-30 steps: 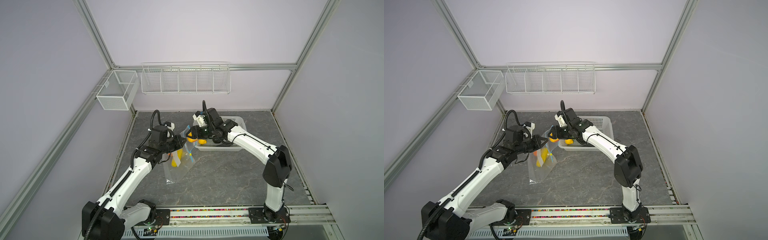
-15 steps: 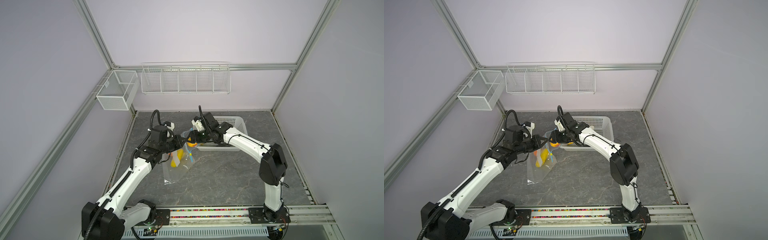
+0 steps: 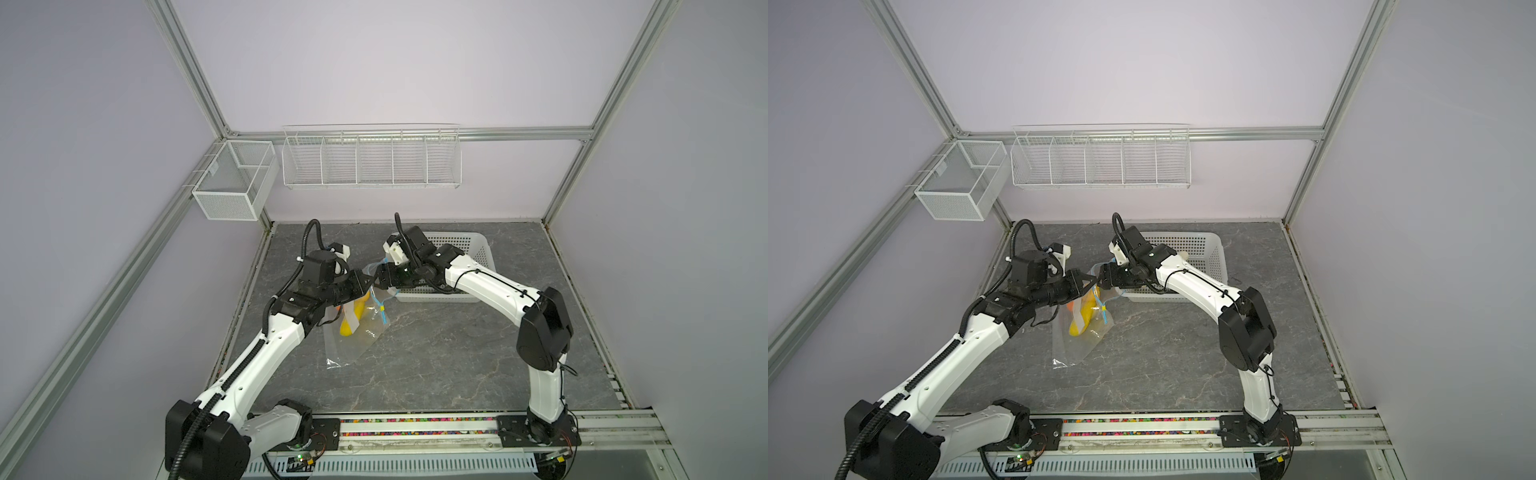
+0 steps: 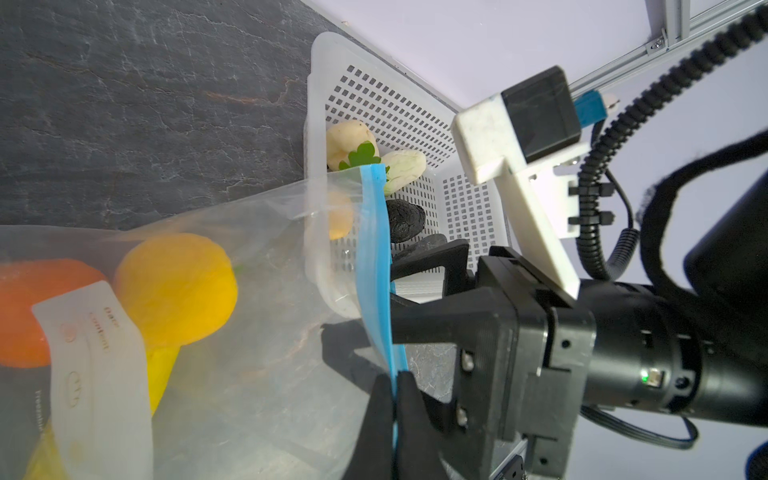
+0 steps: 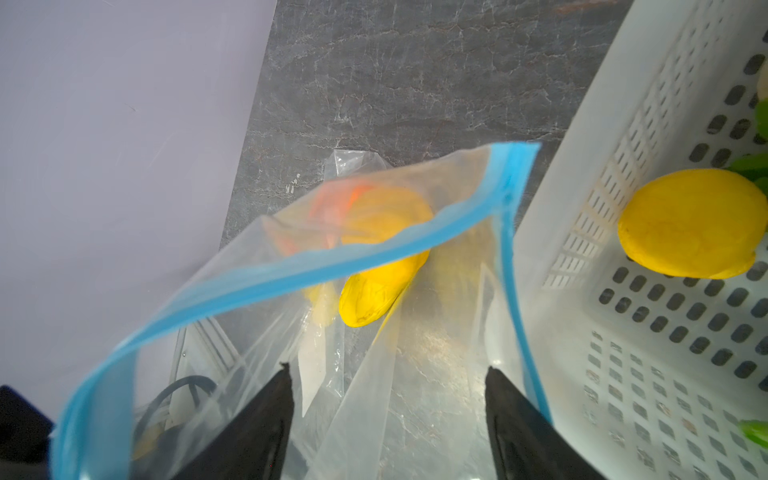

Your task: Place the food in the zip-top bag and seal the zipper

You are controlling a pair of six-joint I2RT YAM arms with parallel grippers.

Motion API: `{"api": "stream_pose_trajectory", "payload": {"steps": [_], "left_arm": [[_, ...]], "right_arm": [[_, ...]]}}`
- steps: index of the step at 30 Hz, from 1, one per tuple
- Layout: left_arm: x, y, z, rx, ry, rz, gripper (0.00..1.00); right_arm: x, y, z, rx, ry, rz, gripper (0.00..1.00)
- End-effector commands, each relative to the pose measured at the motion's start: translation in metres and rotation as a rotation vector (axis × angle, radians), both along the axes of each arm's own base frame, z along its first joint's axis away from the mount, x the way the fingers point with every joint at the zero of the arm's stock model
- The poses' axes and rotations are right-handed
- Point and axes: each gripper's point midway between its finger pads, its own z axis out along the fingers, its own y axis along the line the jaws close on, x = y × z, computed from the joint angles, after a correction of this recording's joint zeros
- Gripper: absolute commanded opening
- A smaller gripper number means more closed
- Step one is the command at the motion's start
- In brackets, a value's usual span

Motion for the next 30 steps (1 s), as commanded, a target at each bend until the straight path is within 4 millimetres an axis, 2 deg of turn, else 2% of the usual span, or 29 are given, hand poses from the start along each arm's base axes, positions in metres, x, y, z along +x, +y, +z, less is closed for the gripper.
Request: {"api": "stream_pose_trajectory", "payload": {"steps": [1,5,8,10,14,19,22,30], "left_arm": [[0.004,-0.003,0.014,-0.008,-0.052,-0.015,0.00],[0.004,-0.002,0.011,0.000,-0.050,-0.012,0.00],[0.004,-0.001,0.009,0.008,-0.048,-0.010,0.00],[0.004,-0.001,0.008,0.005,-0.049,-0.010,0.00],[0.004,-0.001,0.007,0.007,-0.047,-0.010,0.00],[0.004,-0.001,0.005,0.013,-0.044,-0.008,0.00],[0.004,0.000,0.002,0.017,-0.037,-0.006,0.00],[0.008,0.002,-0.002,0.032,-0.031,0.009,0.00]], "right_arm": [[-0.002,-0.002,0.008,-0.017,-0.015,0.006,0.74],[-0.003,-0.010,0.034,0.002,-0.065,-0.007,0.73],[-0.003,-0.019,0.042,0.001,-0.091,-0.032,0.73],[-0.001,-0.026,0.038,-0.008,-0.077,-0.057,0.72],[0.003,-0.035,0.017,-0.024,-0.005,-0.100,0.72],[0.006,-0.030,0.002,-0.014,0.041,-0.095,0.69],[0.007,-0.022,-0.005,0.000,0.071,-0.074,0.61],[0.003,-0.012,-0.005,0.057,0.091,-0.035,0.29]]}}
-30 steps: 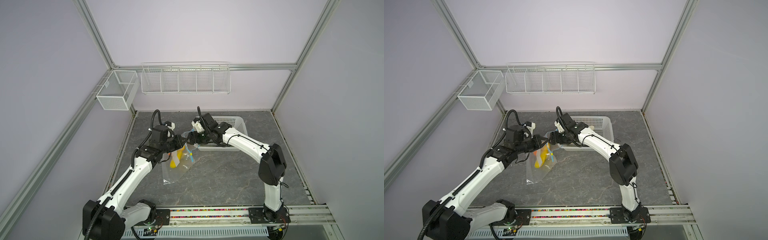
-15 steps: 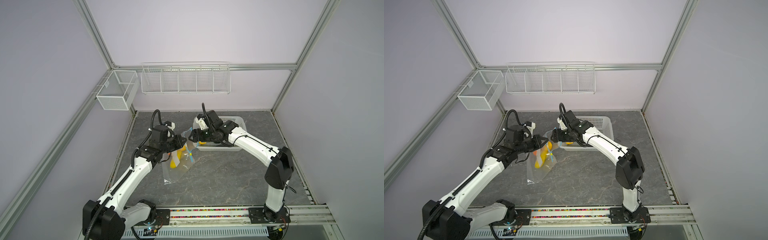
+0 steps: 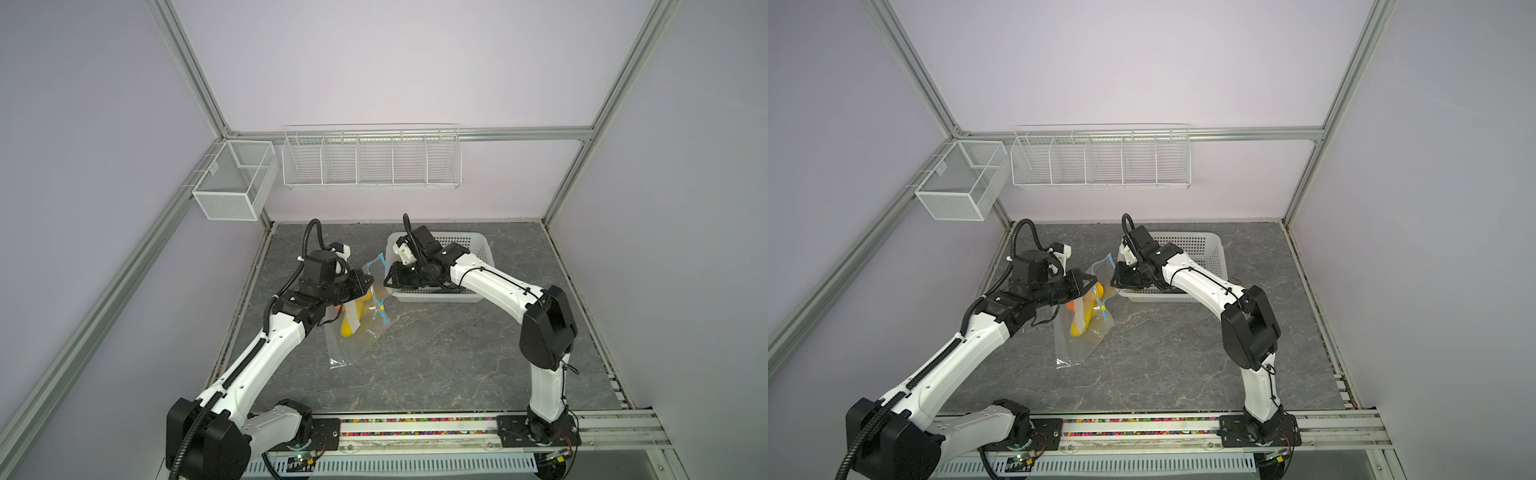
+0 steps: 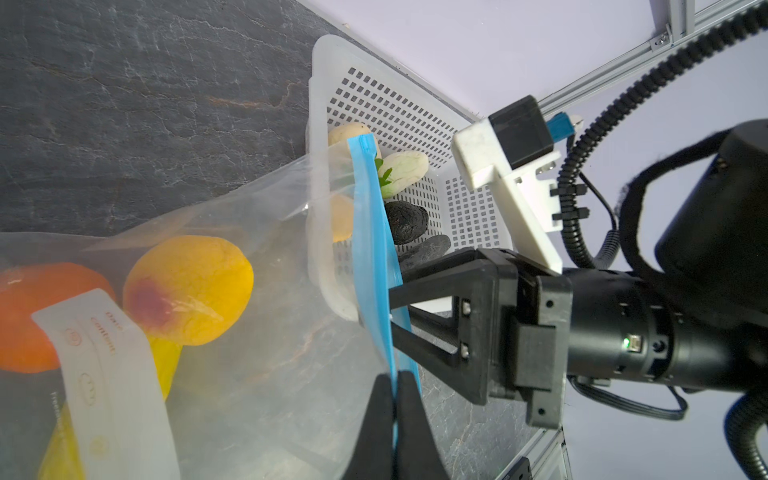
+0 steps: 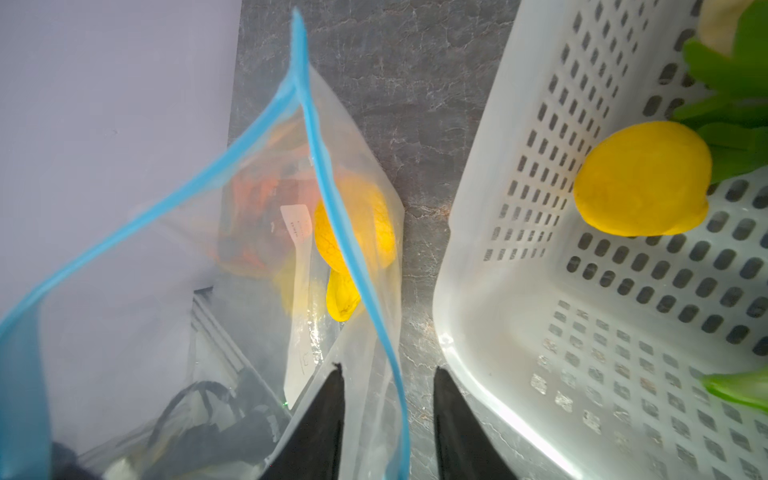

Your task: Place the food in the zip-top bag and seal the zipper

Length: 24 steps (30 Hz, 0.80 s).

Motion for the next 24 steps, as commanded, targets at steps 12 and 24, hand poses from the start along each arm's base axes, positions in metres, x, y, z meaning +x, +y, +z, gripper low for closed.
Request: {"api": "stream_pose_trajectory", "payload": {"steps": [12,24], "left_arm": [[0.026,0.004,0.015,0.017,-0.043,0.028,0.00],[0.044,-0.004,0.025,0.020,-0.053,0.017,0.00]], "right_arm": [[-0.012,0.008,0.008,0.094,-0.006,0.021,0.16],[-0.018,0.009,0.011,0.121,-0.033,0.011,0.13]]}}
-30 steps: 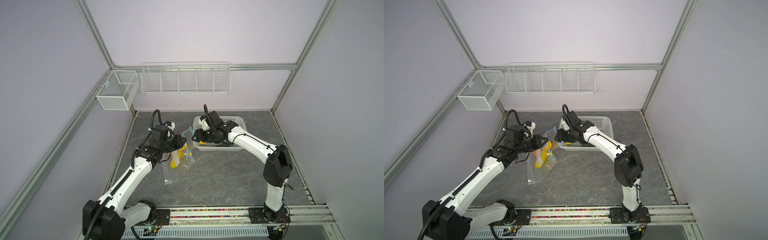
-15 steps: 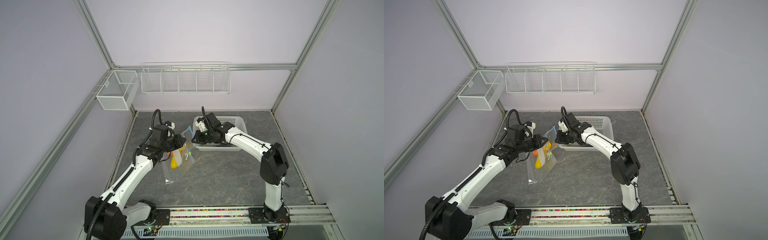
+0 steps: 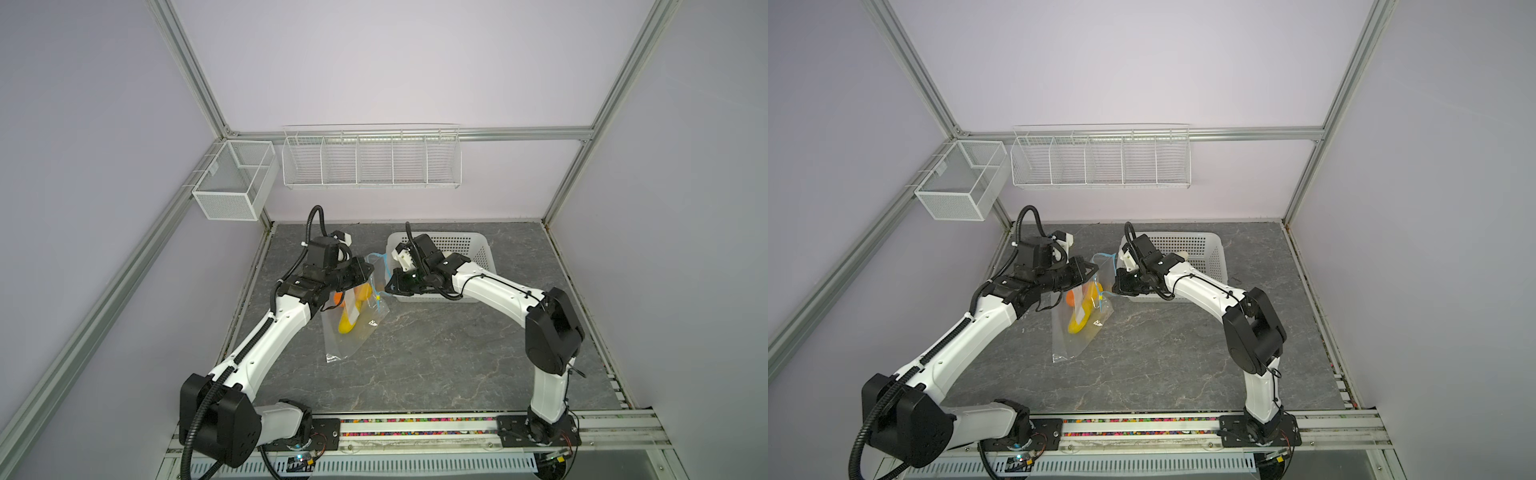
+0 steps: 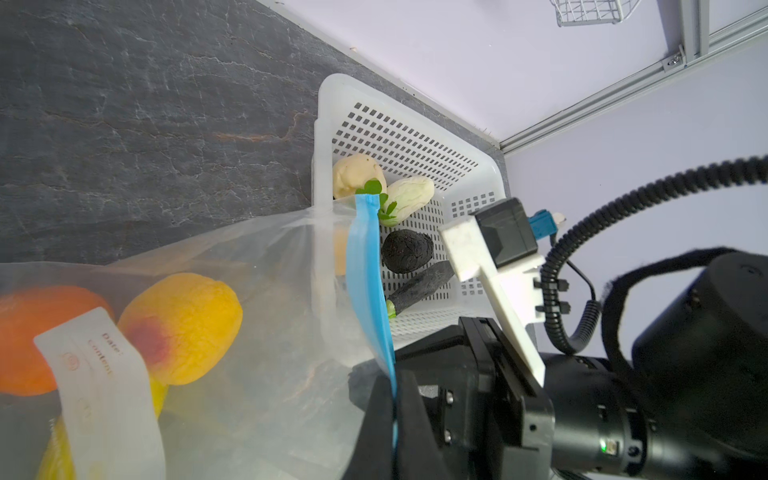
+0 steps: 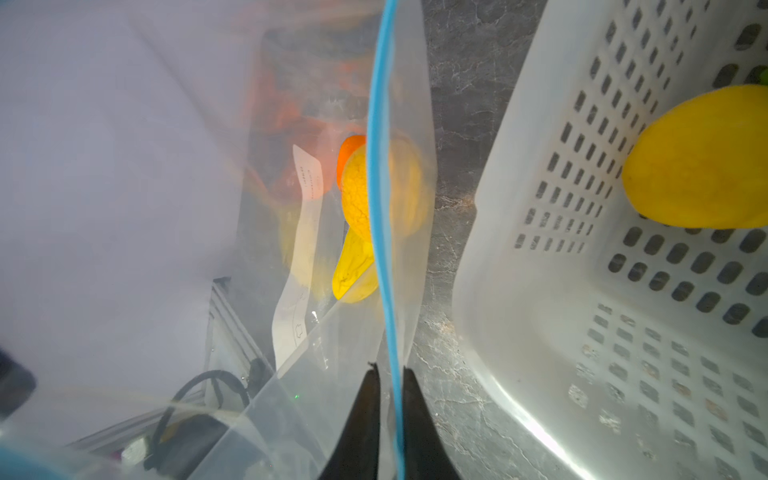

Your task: Place the food in the zip-top bag and seal the zipper

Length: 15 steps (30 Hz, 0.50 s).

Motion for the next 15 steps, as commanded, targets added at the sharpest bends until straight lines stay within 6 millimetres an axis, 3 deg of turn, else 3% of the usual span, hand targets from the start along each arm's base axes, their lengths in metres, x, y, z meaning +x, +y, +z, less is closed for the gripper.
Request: {"api": "stream_pose_trajectory", "payload": {"steps": [1,10,15], "left_arm": [[0.010,-0.001,0.017,0.004,-0.054,-0.003,0.00],[0.018,-0.001,0.026,0.037,-0.073,-0.009,0.00],[0.013,-0.002,0.015,0.027,-0.046,-0.013,0.00]], "right_arm": [[-0.004,0.003,0.021,0.048,-0.036,-0.006,0.13],[-0.011,0.008,0.021,0.062,-0.047,-0.007,0.13],[-0.016,0.008,0.017,0.055,-0.039,-0.001,0.15]]}}
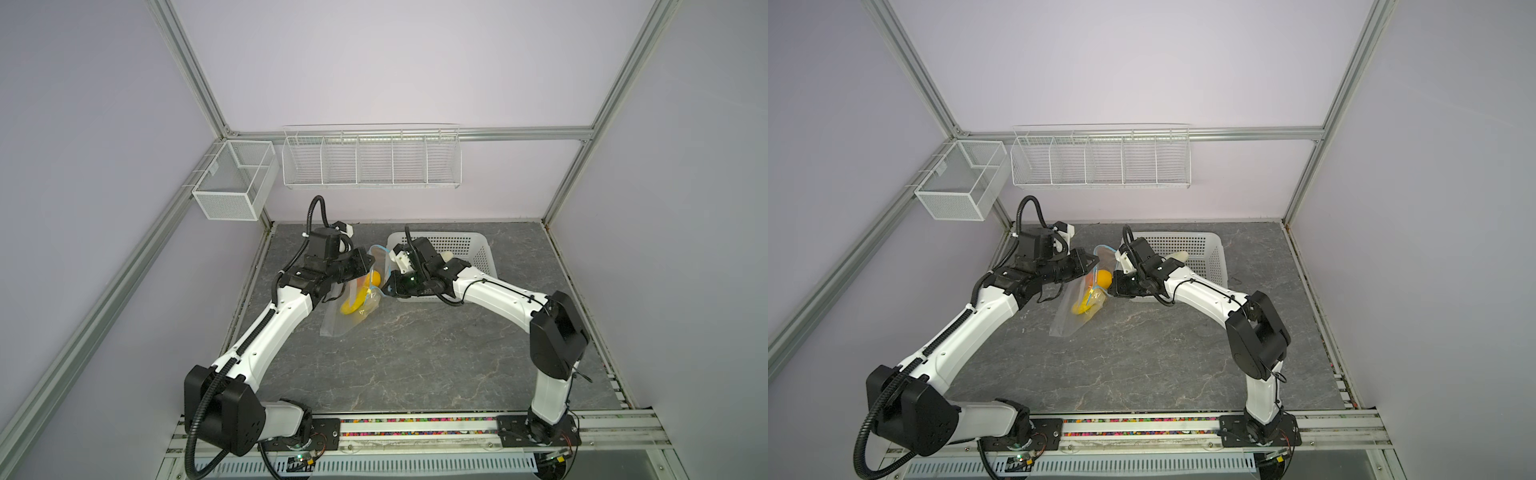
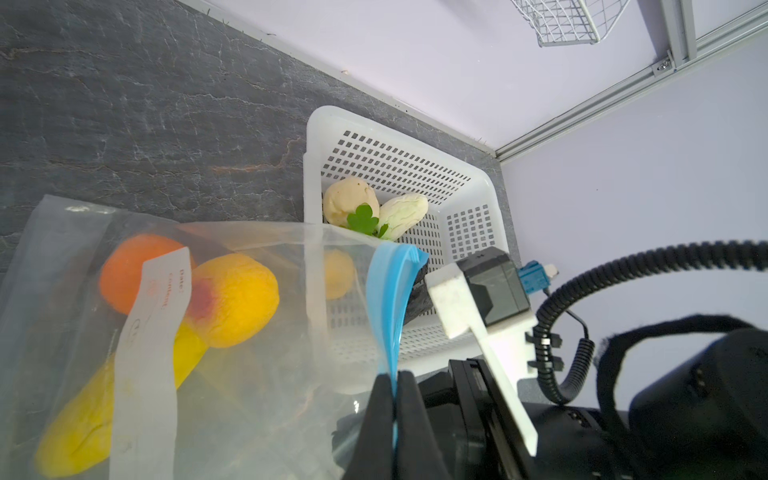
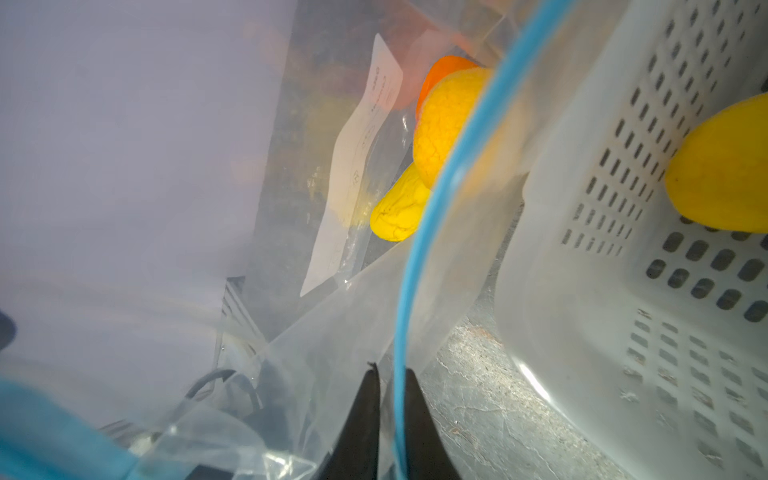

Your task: Place the food in the zip-top bag and seal the zipper

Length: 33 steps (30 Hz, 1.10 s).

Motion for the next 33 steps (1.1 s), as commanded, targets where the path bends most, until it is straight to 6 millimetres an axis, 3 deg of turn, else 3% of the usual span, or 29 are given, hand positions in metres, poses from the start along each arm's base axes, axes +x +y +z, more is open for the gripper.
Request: {"api": "stream_pose_trajectory", "payload": {"steps": [1,8,13,21,27,33], "left_arm": [[-0.001,0.001,-0.003,0.001,0.000,-0.005,0.00],[-0.012,0.004,-0.021,-0.013,0.037,-0.003,0.00],[-0.019,0.006,-0.025,-0.010,0.040,-0.003,0.00],[-0.021,0.005,-0.023,-0.017,0.040,-0.014,0.00],[-0.021,0.002,-0.023,-0.032,0.046,-0.028,0.00],[-0.021,0.001,-0.023,-0.046,0.051,-0.025,0.00]], "right_arm": [[-0.006,-0.002,0.013,0.021,-0.017,-0.011,0.16],[-0.008,-0.006,0.017,0.008,-0.023,-0.010,0.22],[-0.007,-0.012,0.032,0.000,-0.058,-0.011,0.39],[0.008,-0.056,0.055,-0.081,-0.167,-0.059,0.49],[0.033,-0.082,0.053,-0.135,-0.189,-0.094,0.50],[0.064,-0.096,0.028,-0.193,-0.174,-0.124,0.49]]}}
